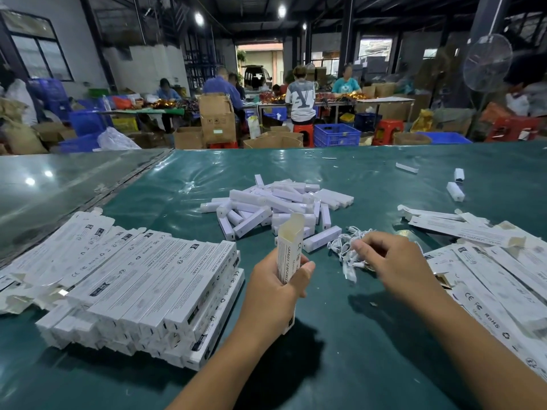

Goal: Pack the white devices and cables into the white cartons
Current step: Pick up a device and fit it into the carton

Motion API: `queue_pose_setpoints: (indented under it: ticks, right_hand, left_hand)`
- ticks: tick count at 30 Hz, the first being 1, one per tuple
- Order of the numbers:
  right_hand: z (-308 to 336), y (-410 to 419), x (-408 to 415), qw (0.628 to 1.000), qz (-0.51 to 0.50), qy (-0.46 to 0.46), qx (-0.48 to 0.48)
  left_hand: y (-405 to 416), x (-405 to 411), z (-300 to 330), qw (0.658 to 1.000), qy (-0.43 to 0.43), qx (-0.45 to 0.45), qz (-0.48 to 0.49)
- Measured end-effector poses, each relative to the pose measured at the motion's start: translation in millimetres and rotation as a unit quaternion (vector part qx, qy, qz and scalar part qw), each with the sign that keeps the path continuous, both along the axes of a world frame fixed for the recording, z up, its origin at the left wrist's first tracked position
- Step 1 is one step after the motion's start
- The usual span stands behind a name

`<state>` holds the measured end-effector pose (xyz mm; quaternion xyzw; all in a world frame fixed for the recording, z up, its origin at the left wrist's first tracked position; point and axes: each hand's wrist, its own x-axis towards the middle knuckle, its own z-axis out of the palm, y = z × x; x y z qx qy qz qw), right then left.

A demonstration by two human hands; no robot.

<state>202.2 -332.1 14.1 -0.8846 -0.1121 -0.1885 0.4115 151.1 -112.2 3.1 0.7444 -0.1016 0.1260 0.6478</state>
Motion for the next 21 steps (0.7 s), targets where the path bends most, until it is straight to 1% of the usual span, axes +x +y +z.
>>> queue_pose_setpoints:
  ticks: [2,4,6,9,12,14,17,19,21]
  right_hand:
    - [7,10,-9,0.986,0.077,0.054,0.136]
    - [10,22,-17,0.961,0.135,0.079,0.227]
    - [9,34,-24,0.944,0.170,0.076,0.274]
    - [6,44,-28,0.921,0.188,0.077,0.331]
    - [5,45,-28,0.907,0.203,0.107,0.352]
    - [6,42,-28,0.896,0.221,0.144,0.357]
    - [7,37,-27,0.861,0.253,0.217,0.383]
    - [6,36,-26,0.865,0.257,0.229,0.365]
    - [6,35,-26,0.885,0.247,0.218,0.329]
  left_hand:
    - [-1,-2,3,1.000,0.002,-0.006,-0.027]
    - [-1,-3,6,0.998,0.008,-0.008,-0.059]
    - [-1,-5,8,0.996,0.011,-0.030,-0.088]
    - [0,-5,9,0.992,0.016,-0.077,-0.099]
    - [1,-4,8,0.984,0.036,-0.123,-0.124]
    - [1,-4,8,0.984,0.041,-0.118,-0.128]
    - [1,-3,6,0.988,0.036,-0.114,-0.102]
    - [-1,-2,5,0.989,0.034,-0.114,-0.085]
    - [-1,-1,5,0.990,0.036,-0.117,-0.068]
